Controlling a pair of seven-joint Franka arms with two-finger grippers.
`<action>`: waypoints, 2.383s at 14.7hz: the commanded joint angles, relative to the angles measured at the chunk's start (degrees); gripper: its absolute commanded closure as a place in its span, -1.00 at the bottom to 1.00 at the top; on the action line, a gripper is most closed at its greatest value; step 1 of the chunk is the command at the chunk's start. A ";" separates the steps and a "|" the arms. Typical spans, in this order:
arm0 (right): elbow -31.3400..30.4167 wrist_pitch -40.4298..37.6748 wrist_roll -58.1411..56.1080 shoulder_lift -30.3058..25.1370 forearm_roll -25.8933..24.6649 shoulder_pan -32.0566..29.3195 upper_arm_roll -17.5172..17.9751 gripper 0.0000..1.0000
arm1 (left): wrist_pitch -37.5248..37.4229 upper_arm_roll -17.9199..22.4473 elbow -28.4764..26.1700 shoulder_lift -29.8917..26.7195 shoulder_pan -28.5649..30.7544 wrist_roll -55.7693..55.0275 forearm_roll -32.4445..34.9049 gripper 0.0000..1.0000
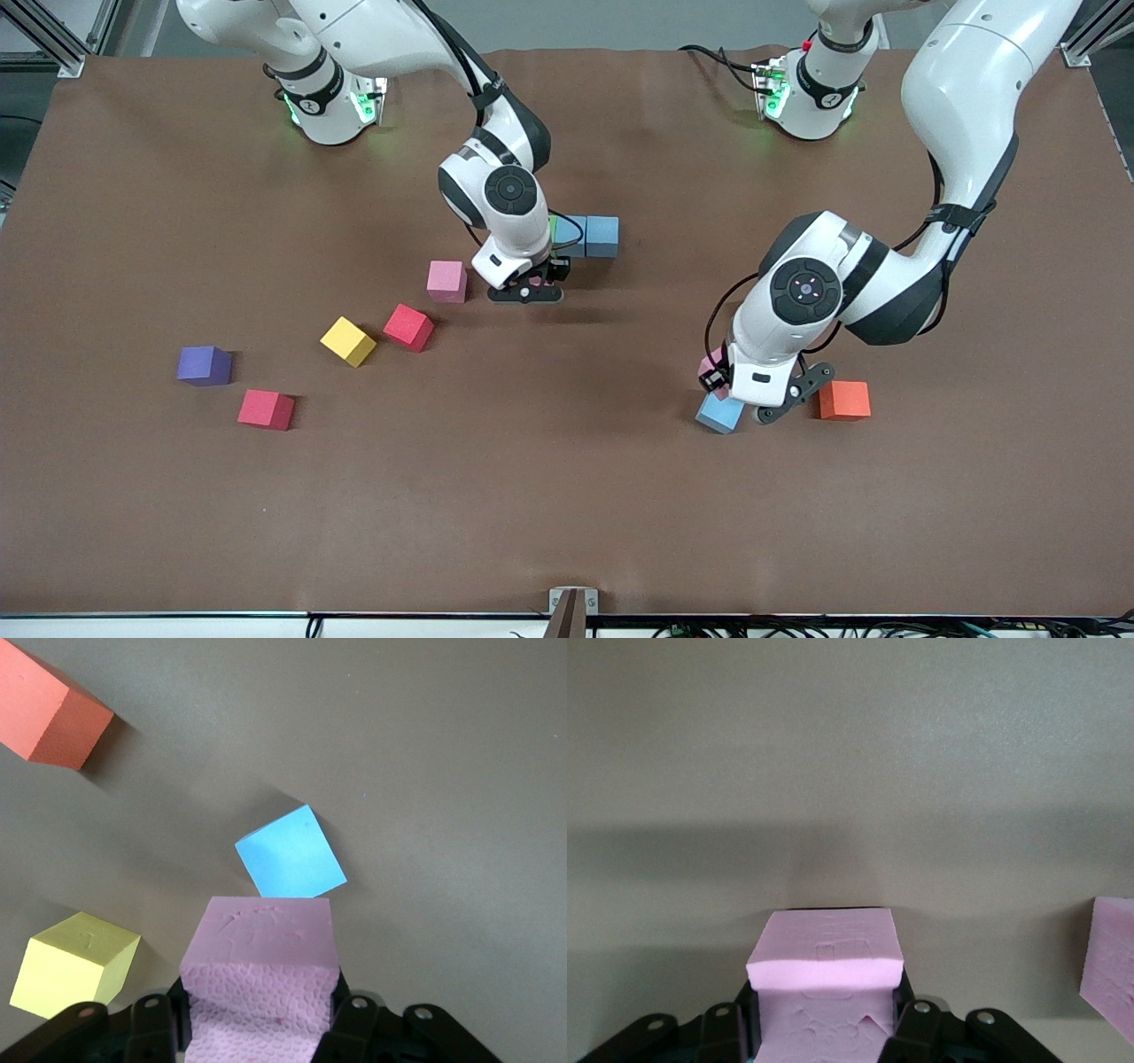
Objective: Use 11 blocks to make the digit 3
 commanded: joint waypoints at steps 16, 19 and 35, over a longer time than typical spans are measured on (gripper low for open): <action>-3.59 0.44 0.78 -2.21 0.92 2.44 -0.16 0.14 | -0.66 -0.07 -0.18 -0.39 -0.51 1.06 0.19 0.50; -3.59 0.35 1.13 -2.21 0.92 2.44 -0.16 0.14 | -0.66 -0.07 -0.18 -0.39 -0.60 1.32 0.11 0.50; -3.59 -0.97 1.22 -2.30 0.92 2.97 -0.16 0.13 | -0.14 -0.33 -0.10 0.76 -1.74 -2.26 0.02 0.57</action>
